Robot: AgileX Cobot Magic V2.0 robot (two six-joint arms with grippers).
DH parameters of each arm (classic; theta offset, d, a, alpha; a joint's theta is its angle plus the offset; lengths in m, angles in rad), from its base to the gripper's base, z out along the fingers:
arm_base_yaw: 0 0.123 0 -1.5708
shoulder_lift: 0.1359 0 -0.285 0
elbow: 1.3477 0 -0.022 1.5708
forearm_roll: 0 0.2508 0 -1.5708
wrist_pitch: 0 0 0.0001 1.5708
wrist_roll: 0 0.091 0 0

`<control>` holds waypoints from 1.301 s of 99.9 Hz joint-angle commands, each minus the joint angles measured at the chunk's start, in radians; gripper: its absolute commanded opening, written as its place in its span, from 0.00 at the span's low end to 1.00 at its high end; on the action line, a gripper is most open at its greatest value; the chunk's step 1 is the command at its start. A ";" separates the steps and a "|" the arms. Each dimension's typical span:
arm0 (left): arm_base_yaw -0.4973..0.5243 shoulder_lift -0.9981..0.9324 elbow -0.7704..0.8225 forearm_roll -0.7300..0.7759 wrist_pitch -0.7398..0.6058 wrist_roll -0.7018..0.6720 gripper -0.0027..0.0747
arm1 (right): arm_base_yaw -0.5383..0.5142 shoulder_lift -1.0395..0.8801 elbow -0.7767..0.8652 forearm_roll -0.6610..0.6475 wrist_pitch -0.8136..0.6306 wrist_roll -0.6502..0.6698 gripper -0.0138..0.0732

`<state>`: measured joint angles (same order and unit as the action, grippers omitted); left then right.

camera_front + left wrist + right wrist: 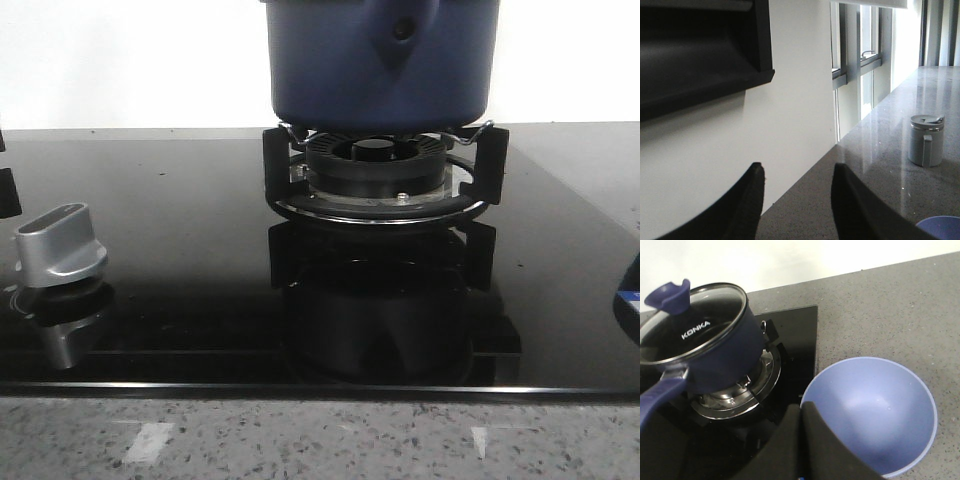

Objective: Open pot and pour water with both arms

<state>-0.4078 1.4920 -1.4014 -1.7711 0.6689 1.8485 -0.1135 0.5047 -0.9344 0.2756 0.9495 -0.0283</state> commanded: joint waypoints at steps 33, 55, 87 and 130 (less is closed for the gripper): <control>0.002 -0.515 0.450 -0.029 -0.293 -0.002 0.30 | 0.034 -0.243 0.271 0.007 -0.263 -0.031 0.08; 0.002 -0.817 0.765 -0.042 -0.415 -0.002 0.07 | 0.073 -0.299 0.357 0.007 -0.331 -0.031 0.08; 0.002 -1.048 0.949 -0.100 -0.521 -0.002 0.01 | 0.110 -0.353 0.364 0.017 -0.401 -0.154 0.08; -0.015 -1.080 0.965 -0.100 -0.506 -0.002 0.01 | 0.110 -0.385 0.364 0.017 -0.360 -0.154 0.08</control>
<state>-0.4078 0.4083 -0.4113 -1.8116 0.1305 1.8485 -0.0050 0.1070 -0.5454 0.2835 0.6519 -0.1666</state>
